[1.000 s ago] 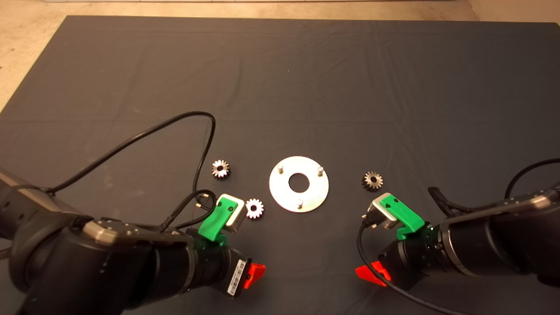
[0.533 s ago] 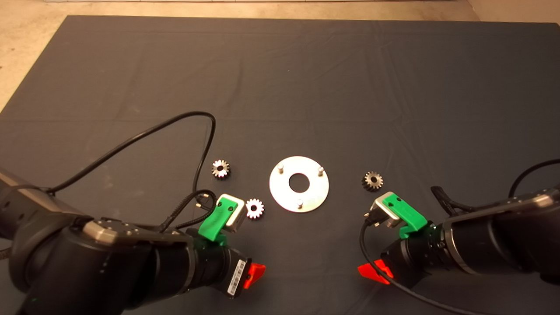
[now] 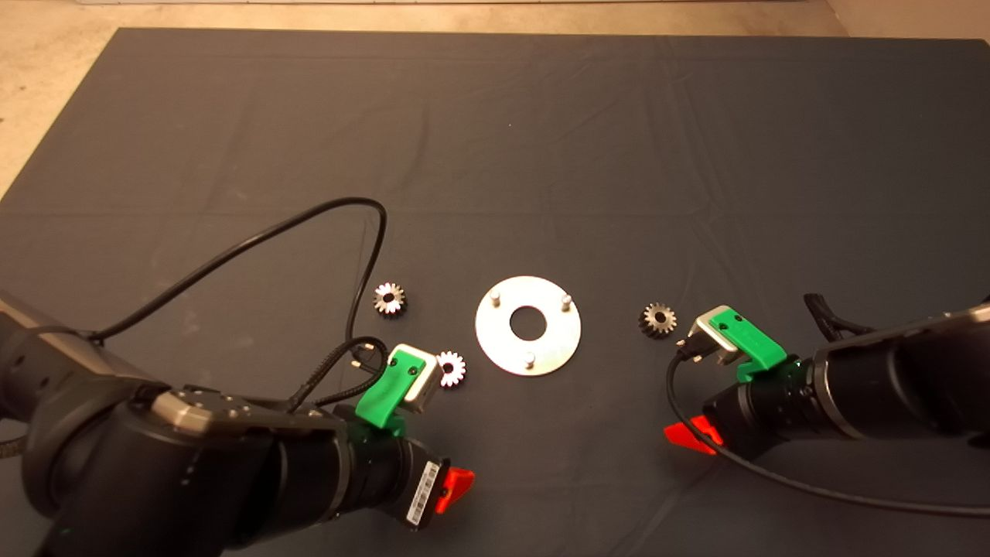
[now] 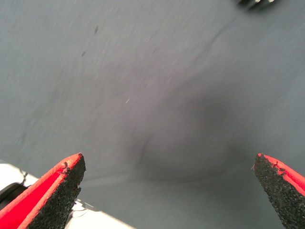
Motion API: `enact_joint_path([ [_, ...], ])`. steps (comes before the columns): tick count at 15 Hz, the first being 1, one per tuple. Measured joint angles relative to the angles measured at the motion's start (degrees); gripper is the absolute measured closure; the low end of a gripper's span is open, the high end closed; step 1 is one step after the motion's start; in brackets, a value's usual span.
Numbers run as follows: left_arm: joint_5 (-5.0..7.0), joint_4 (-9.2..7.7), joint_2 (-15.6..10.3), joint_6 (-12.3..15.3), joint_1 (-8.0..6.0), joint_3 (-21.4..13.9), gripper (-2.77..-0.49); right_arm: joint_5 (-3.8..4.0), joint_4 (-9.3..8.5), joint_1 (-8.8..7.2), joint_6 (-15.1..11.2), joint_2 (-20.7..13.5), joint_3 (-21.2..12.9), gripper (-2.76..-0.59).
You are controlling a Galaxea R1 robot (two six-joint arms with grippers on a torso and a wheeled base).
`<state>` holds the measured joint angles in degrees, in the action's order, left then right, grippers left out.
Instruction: Install three planetary gears onto the carrier pins
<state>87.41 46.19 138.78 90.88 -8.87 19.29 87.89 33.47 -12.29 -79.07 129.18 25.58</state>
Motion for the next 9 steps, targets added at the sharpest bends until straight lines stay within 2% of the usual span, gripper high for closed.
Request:
enact_joint_path([
  [3,0.00,0.00,0.15,0.00,0.00,0.00,-2.33,-0.09,-0.01,-0.94,1.28,0.12,3.16,-2.64],
  [6,0.02,0.02,0.30,0.00,0.00,0.00,-2.33,0.00,-0.01,-0.96,3.76,1.40,6.97,-2.64],
  [9,0.05,0.04,0.28,0.02,0.00,0.00,-2.33,-0.20,0.02,-1.62,5.57,2.90,9.36,-2.64],
])
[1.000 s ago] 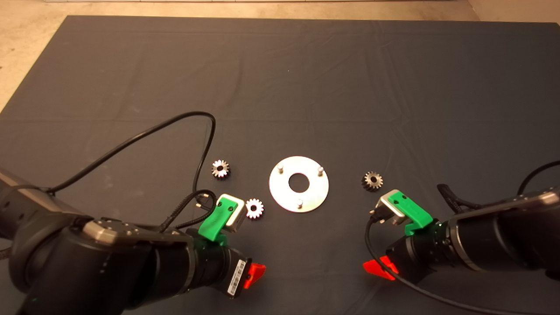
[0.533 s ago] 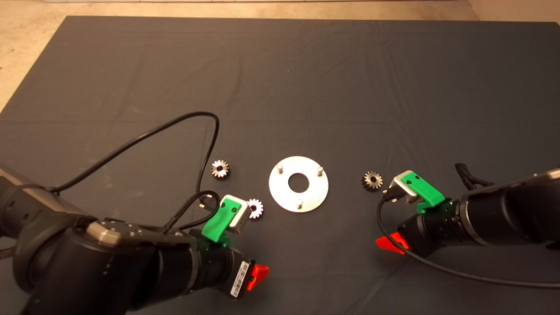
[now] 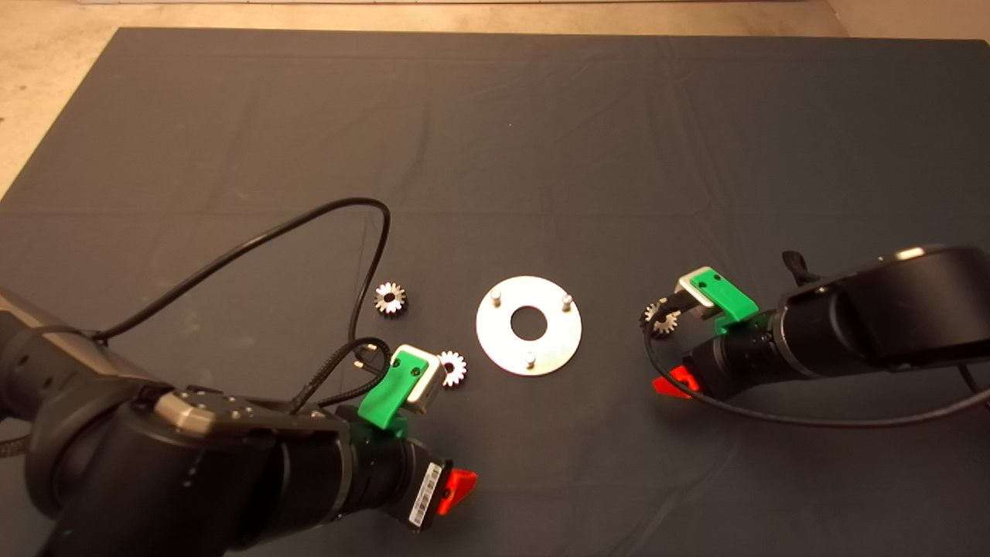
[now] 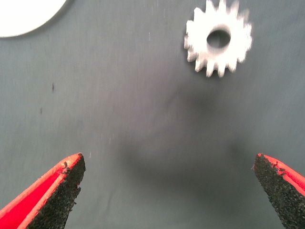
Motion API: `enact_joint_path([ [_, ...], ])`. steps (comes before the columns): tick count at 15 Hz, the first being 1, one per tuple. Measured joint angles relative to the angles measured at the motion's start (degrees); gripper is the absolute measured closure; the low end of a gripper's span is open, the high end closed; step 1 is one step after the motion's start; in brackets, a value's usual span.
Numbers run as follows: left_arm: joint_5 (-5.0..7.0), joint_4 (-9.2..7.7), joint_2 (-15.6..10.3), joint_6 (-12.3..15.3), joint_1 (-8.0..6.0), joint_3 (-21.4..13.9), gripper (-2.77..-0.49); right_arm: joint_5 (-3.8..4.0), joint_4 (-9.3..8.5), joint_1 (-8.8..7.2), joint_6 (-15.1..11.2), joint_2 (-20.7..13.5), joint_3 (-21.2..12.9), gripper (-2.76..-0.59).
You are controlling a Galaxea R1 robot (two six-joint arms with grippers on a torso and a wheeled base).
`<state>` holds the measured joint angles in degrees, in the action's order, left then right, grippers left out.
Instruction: Install three planetary gears onto the carrier pins
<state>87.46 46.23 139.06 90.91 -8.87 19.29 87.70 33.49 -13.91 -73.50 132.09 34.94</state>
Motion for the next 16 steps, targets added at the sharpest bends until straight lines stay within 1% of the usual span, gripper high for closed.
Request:
enact_joint_path([
  [3,-0.02,0.10,0.02,0.00,0.00,0.00,-2.33,0.00,0.16,-0.34,0.46,0.10,1.87,-2.64],
  [4,-0.02,0.11,0.02,0.00,0.00,0.00,-2.33,0.01,0.57,-0.39,0.65,0.28,3.30,-2.64],
  [7,0.00,0.11,0.02,0.00,0.00,0.00,-2.33,0.00,1.45,-0.44,0.85,0.30,5.74,-2.64],
  [9,-0.02,0.12,0.05,0.00,0.00,0.00,-2.33,0.00,1.46,-0.45,0.87,0.30,7.08,-2.64],
  [12,-0.01,0.11,0.00,0.00,0.00,0.00,-2.33,-0.07,1.74,-0.59,1.01,0.61,10.45,-2.64],
  [15,-0.01,0.13,0.02,0.00,0.00,0.00,-2.33,-0.35,1.99,-0.91,1.09,0.77,10.65,-2.64],
  [16,0.00,0.13,0.02,0.00,0.00,0.00,-2.33,-0.60,1.99,-0.89,1.07,0.81,10.65,-2.64],
])
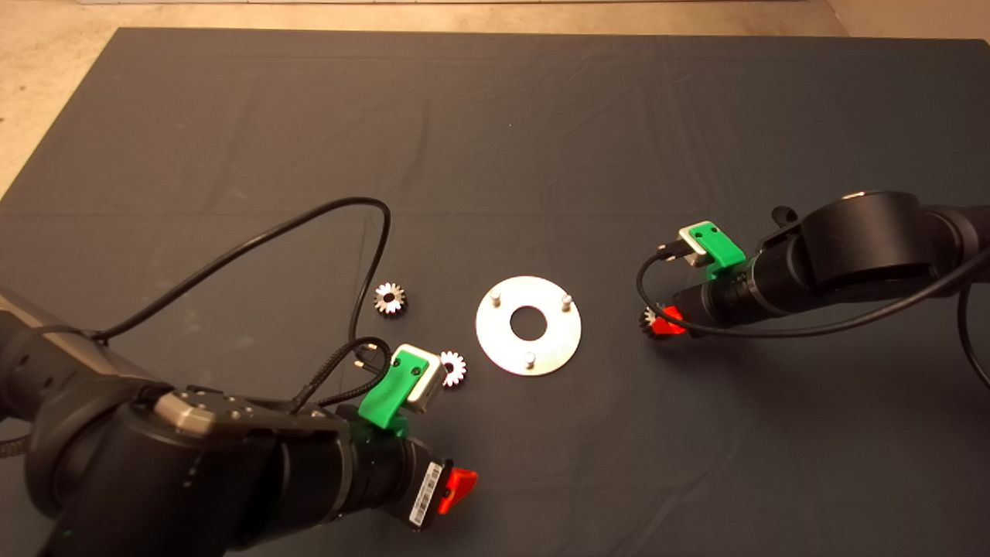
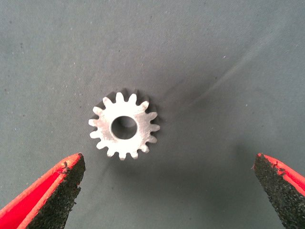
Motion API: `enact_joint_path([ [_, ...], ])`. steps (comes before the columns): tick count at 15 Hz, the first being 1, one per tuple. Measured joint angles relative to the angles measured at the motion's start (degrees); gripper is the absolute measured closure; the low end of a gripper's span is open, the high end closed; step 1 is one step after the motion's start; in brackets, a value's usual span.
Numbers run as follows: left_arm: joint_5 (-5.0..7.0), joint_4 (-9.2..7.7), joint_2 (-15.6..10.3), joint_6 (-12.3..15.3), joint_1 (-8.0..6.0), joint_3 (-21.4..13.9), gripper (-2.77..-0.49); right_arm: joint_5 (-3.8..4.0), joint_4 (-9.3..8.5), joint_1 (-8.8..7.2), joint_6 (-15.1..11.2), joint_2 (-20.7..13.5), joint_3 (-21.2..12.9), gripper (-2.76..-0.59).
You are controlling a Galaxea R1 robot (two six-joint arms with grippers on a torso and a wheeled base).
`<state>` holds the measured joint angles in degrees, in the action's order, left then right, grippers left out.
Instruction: Install three planetary gears onto the carrier pins
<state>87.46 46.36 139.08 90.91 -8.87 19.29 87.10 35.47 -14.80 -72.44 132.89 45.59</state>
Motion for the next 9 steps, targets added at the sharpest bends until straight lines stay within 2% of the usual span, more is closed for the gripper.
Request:
enact_joint_path([
  [1,0.00,0.00,0.00,0.00,0.00,0.00,-2.33,-0.15,0.00,-0.02,0.00,0.13,0.00,-2.64],
  [2,0.00,0.02,0.00,0.00,0.00,0.00,-2.33,-1.21,0.00,0.00,0.00,0.13,0.00,-2.64],
  [3,0.00,0.02,0.00,0.00,0.00,0.00,-2.33,-2.75,0.00,0.00,-0.02,0.13,0.00,-2.64],
  [4,0.00,0.02,-0.02,0.00,0.00,0.00,-2.33,-3.83,0.00,-0.02,-0.02,0.27,0.00,-2.64],
  [7,-0.02,0.07,-0.02,0.00,0.00,0.00,-2.33,-4.61,0.02,0.00,-0.02,0.96,0.00,-2.64],
  [9,0.00,0.13,-0.02,0.00,0.00,0.00,-2.33,-4.58,0.02,0.00,-0.02,0.95,0.00,-2.64],
])
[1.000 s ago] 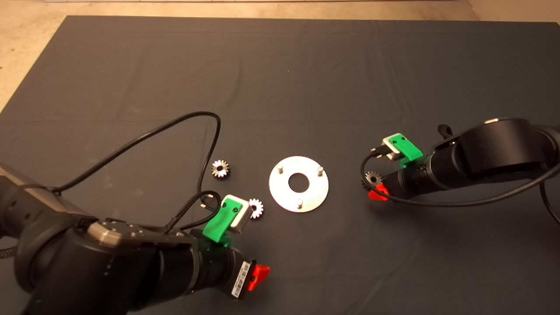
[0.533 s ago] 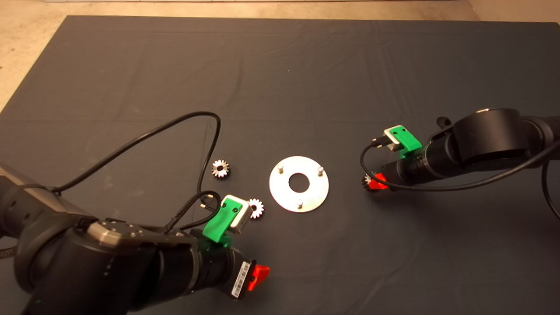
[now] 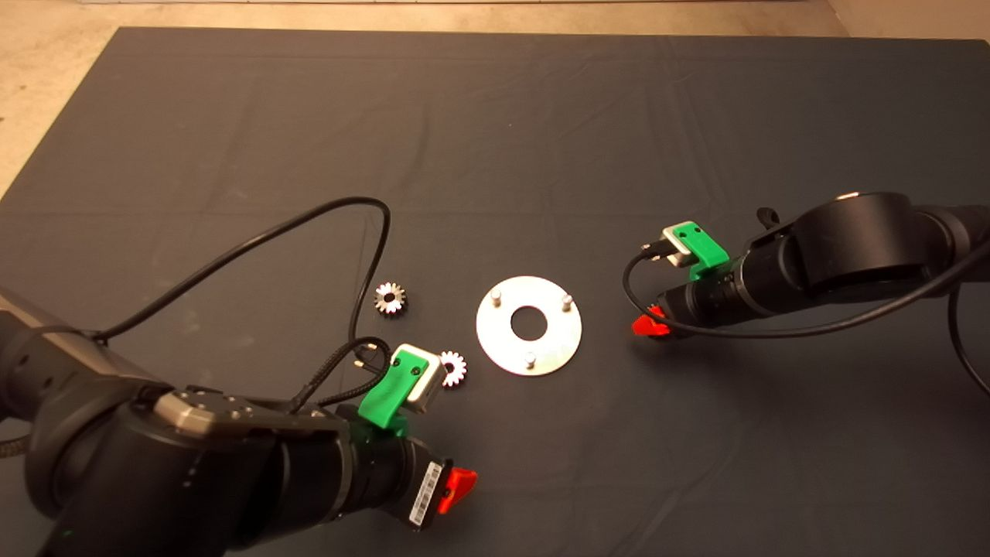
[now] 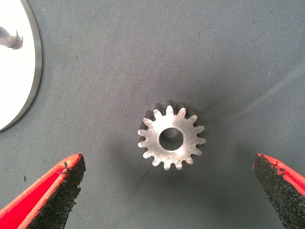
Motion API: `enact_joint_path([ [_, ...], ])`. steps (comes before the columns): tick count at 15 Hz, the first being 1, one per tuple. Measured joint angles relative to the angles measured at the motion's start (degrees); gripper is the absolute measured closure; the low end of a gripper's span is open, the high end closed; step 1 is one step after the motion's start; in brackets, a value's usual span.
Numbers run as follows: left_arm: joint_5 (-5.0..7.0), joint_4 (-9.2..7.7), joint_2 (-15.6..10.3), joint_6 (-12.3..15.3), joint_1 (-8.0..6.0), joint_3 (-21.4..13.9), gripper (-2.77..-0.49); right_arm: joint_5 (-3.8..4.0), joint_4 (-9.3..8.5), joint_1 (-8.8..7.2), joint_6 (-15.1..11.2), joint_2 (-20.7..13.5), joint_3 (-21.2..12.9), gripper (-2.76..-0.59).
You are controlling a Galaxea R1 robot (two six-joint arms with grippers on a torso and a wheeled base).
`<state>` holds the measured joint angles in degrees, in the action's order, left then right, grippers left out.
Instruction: Install three planetary gears onto the carrier pins
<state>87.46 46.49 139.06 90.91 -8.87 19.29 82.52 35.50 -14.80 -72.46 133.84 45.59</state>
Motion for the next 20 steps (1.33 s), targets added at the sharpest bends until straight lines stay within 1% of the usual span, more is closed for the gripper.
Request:
enact_joint_path([
  [3,0.00,0.02,0.00,0.00,0.00,0.00,-2.33,0.02,0.00,0.04,0.02,0.00,0.07,-2.63],
  [4,0.00,0.05,0.00,0.00,0.00,0.00,-2.33,0.00,0.00,0.04,0.02,0.00,0.21,-2.58],
  [7,0.02,0.05,0.13,0.00,0.00,-0.02,-2.33,0.00,0.02,0.06,0.02,0.32,1.06,-2.58],
  [9,-0.02,0.06,0.16,0.00,0.00,-0.02,-2.33,0.06,0.02,0.06,0.02,0.64,1.65,-2.47],
  [10,0.00,0.06,0.16,0.02,0.00,-0.02,-2.33,0.04,0.05,0.09,0.02,1.28,2.11,-2.46],
  [12,0.00,0.11,0.17,0.02,0.00,-0.02,-2.33,-0.15,0.07,0.59,0.02,1.96,2.23,-2.46],
  [14,-0.02,0.13,0.22,0.02,0.00,-0.02,-2.33,-0.09,0.09,0.69,0.02,2.77,2.87,-2.46],
  [15,-0.02,0.16,0.20,0.02,0.00,-0.02,-2.33,-0.11,0.13,1.00,0.02,3.04,3.02,-2.41],
  [16,0.00,0.17,0.17,0.02,0.00,-0.02,-2.33,-0.09,0.13,1.57,0.02,3.12,3.05,-2.30],
  [17,0.00,0.20,0.17,0.02,0.00,-0.02,-2.33,-0.18,0.11,1.83,0.02,3.23,3.11,-2.30],
  [20,0.00,0.24,0.16,0.02,0.00,-0.02,-2.33,-0.09,0.11,1.79,0.02,3.27,3.30,-2.30],
])
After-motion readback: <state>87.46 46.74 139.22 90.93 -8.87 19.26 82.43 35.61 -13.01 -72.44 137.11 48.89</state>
